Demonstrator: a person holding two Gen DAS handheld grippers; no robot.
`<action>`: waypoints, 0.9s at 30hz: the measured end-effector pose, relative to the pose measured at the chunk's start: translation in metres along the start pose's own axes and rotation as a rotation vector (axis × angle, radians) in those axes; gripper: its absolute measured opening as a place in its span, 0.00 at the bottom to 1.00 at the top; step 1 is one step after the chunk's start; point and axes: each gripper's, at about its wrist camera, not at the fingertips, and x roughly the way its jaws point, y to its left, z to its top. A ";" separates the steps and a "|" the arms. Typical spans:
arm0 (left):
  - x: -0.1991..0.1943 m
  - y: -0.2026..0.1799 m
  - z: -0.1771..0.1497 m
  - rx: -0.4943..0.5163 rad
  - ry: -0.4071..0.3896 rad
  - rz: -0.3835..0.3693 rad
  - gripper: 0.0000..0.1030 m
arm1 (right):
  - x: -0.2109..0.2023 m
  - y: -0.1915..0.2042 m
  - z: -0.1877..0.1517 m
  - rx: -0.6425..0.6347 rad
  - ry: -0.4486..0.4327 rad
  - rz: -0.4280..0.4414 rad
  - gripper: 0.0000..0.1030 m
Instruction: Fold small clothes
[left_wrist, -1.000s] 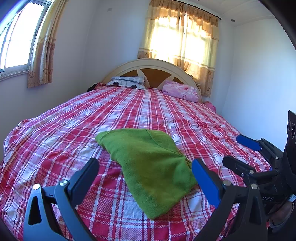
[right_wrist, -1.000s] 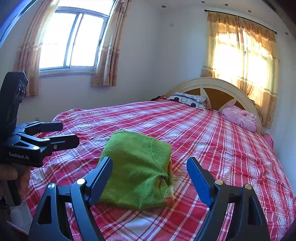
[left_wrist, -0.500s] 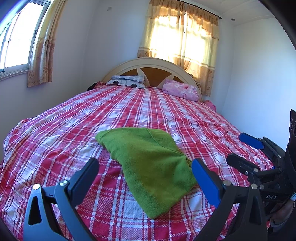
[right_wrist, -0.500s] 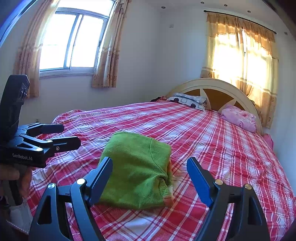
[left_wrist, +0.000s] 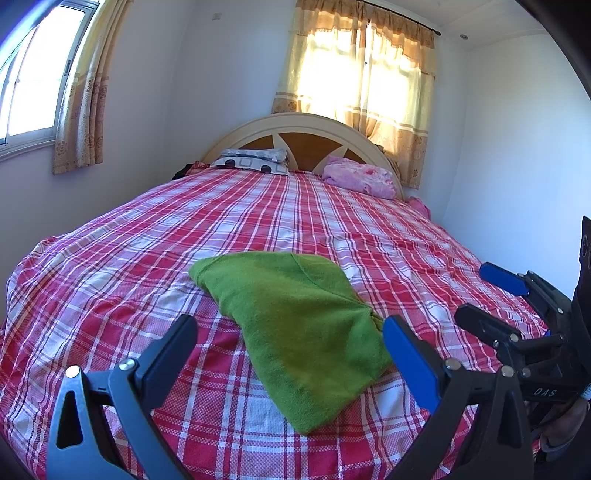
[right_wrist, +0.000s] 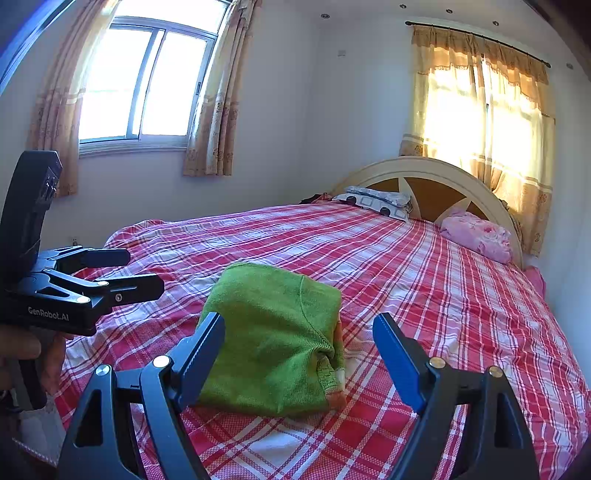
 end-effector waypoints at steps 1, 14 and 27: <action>0.000 0.000 0.000 0.001 -0.001 0.000 0.99 | 0.000 0.000 0.000 0.000 0.000 -0.001 0.80; 0.003 -0.007 0.005 0.046 0.013 0.078 1.00 | -0.006 -0.001 -0.001 0.011 -0.038 -0.007 0.80; -0.003 0.006 0.007 0.026 -0.025 0.137 1.00 | -0.007 0.001 0.000 0.005 -0.057 0.008 0.80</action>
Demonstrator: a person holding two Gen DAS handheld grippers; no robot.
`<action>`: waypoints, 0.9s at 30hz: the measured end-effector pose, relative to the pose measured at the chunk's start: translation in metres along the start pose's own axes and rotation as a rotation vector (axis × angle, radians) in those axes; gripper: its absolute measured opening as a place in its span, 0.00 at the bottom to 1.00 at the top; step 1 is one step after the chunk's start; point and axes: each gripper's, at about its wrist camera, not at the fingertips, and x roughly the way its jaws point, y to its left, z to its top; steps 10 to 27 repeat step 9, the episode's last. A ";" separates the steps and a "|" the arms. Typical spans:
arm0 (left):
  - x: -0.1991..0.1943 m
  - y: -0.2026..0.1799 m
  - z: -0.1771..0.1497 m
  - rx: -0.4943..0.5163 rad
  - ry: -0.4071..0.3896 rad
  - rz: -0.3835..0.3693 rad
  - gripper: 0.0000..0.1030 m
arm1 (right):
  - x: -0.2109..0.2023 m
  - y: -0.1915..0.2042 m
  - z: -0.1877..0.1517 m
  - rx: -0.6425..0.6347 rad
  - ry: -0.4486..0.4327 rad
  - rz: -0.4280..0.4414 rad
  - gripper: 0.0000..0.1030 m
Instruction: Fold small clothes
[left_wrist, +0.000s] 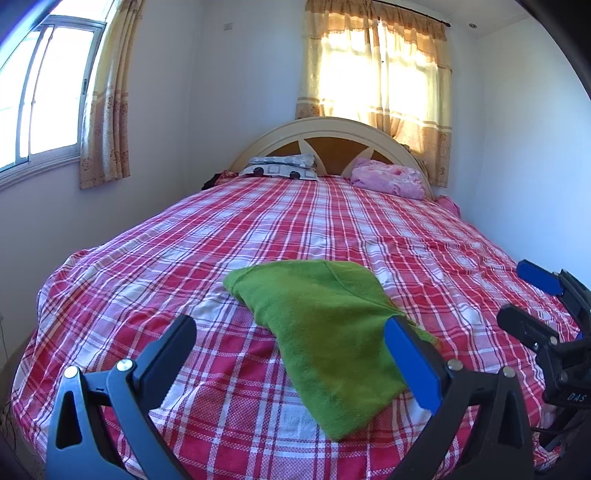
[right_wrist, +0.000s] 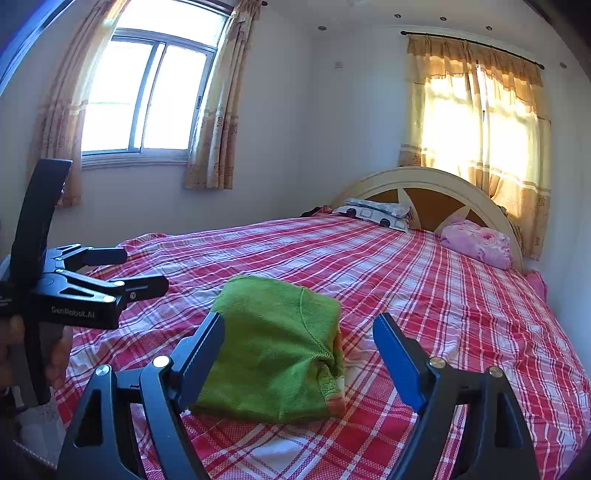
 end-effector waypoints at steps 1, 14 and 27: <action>0.000 0.001 -0.001 -0.007 -0.002 -0.003 1.00 | 0.000 0.001 0.000 -0.003 0.000 0.001 0.80; 0.002 0.002 -0.002 0.007 -0.006 -0.009 1.00 | 0.001 -0.002 -0.002 0.002 0.006 0.010 0.80; 0.002 0.002 -0.002 0.007 -0.006 -0.009 1.00 | 0.001 -0.002 -0.002 0.002 0.006 0.010 0.80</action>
